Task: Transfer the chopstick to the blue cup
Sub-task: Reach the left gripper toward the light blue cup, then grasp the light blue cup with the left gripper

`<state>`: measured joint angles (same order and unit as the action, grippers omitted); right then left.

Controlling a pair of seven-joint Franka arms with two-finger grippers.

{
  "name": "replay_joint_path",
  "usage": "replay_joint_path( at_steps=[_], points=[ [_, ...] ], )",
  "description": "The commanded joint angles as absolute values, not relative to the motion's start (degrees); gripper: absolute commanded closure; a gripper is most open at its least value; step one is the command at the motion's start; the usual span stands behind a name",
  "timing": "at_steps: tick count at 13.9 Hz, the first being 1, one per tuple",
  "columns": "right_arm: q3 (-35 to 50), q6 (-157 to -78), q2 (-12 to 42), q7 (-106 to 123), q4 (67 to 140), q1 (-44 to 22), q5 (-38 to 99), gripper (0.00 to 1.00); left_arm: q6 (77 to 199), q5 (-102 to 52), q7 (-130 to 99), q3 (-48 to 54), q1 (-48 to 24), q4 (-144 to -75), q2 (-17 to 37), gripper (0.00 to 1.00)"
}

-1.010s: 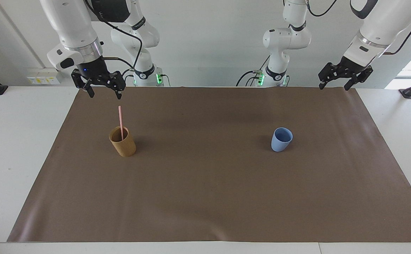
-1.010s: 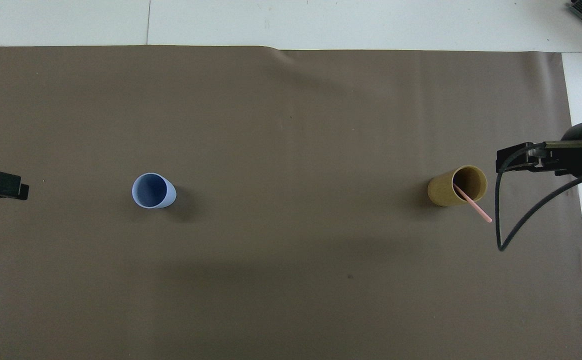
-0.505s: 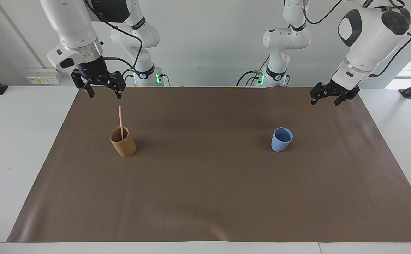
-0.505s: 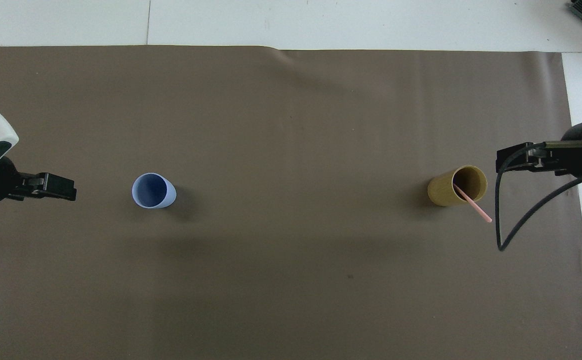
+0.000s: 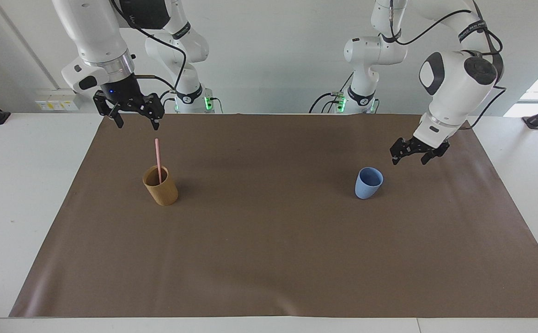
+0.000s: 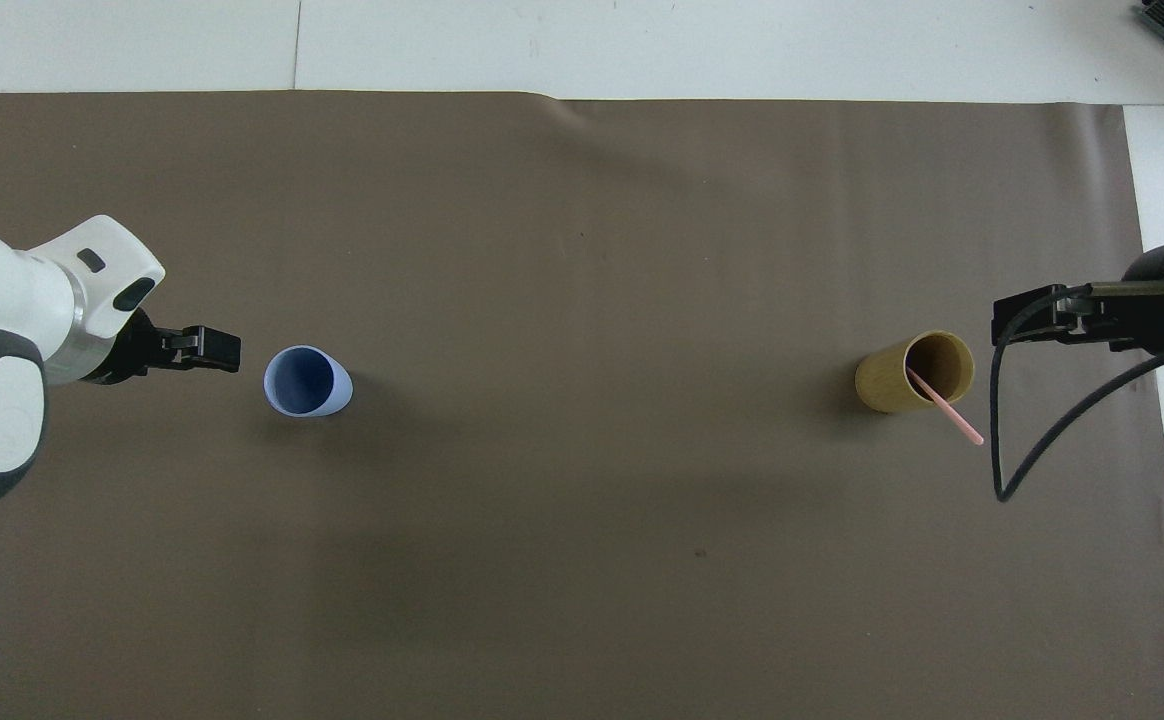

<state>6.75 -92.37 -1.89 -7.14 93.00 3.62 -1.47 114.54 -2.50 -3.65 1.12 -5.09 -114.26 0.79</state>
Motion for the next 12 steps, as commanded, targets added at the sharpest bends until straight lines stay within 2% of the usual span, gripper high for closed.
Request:
replay_joint_path(
  at_steps=[1, 5, 8, 9, 11, 12],
  points=[
    [7.21, -91.76, -1.58, -7.56, 92.29, 4.39, -1.23, 0.0, 120.03, -3.08, -7.81, 0.44, -8.52, -116.18, 4.12, 0.0],
    [7.21, -91.76, -1.58, -7.56, 92.29, 4.39, -1.23, 0.0, 127.08, -3.08, -8.62, 0.44, -9.14, -120.49, 5.44, 0.0],
    [7.21, -91.76, -1.58, -7.56, 92.29, 4.39, -1.23, 0.0, 127.26, -3.08, -7.91, 0.44, -8.88, -121.64, 4.84, 0.0],
    [7.21, -91.76, -1.58, -7.56, 92.29, 4.39, -1.23, 0.0, 127.18, -3.08, -8.0, 0.44, -8.88, -122.16, 4.75, 0.07],
    [7.21, -91.76, -1.58, -7.56, 92.37, 4.39, -1.23, 0.0, 126.83, -3.08, -7.91, 0.44, -8.96, -122.17, 4.75, 0.77],
    [7.21, -91.76, -1.58, -7.56, 92.29, 4.39, -1.23, 0.0, 126.65, -3.08, -7.82, 0.44, -8.96, -122.17, 4.66, 1.0]
  ],
)
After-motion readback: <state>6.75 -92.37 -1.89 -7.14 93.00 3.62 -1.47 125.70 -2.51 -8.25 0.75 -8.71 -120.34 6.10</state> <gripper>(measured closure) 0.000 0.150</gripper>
